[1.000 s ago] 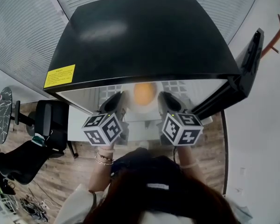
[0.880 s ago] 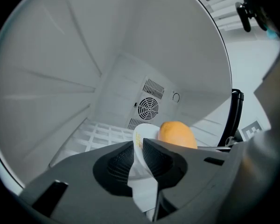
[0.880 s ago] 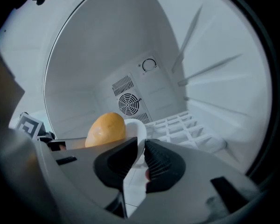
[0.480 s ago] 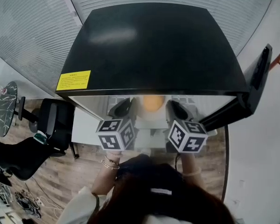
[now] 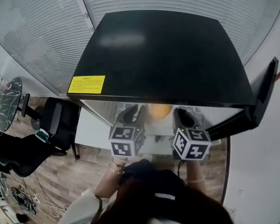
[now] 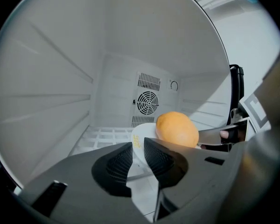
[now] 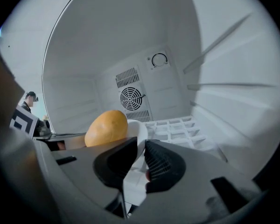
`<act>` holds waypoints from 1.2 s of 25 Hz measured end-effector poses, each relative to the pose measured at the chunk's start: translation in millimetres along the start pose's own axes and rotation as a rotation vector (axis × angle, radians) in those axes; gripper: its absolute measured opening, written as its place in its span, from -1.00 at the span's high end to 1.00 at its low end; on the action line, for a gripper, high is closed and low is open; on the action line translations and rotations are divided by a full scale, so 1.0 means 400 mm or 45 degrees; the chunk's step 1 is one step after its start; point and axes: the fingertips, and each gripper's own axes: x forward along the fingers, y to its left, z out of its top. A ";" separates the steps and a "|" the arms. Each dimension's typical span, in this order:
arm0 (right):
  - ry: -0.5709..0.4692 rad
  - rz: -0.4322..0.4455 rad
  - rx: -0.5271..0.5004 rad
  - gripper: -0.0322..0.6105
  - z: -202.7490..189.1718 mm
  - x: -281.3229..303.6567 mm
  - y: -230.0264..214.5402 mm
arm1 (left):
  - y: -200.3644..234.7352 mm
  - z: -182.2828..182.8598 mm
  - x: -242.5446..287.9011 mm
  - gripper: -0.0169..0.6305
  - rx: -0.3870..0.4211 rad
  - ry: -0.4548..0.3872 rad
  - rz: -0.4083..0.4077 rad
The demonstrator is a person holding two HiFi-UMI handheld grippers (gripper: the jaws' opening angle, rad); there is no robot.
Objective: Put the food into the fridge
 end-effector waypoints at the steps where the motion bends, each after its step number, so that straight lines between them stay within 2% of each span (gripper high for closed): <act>1: 0.006 -0.007 -0.022 0.73 0.002 0.003 0.001 | 0.002 0.000 0.002 0.71 0.019 0.000 0.009; 8: 0.028 -0.028 -0.106 0.73 0.004 0.015 0.012 | 0.013 -0.003 -0.001 0.70 0.024 -0.002 0.027; 15: -0.027 -0.073 -0.160 0.73 0.012 0.004 0.019 | 0.025 -0.007 -0.014 0.69 -0.017 -0.013 0.016; 23: -0.073 -0.100 -0.156 0.73 0.014 -0.014 0.015 | 0.034 -0.004 -0.014 0.69 0.016 -0.023 0.033; 30: -0.107 -0.121 -0.164 0.74 0.009 -0.033 0.022 | 0.049 -0.003 -0.034 0.69 -0.016 -0.061 0.032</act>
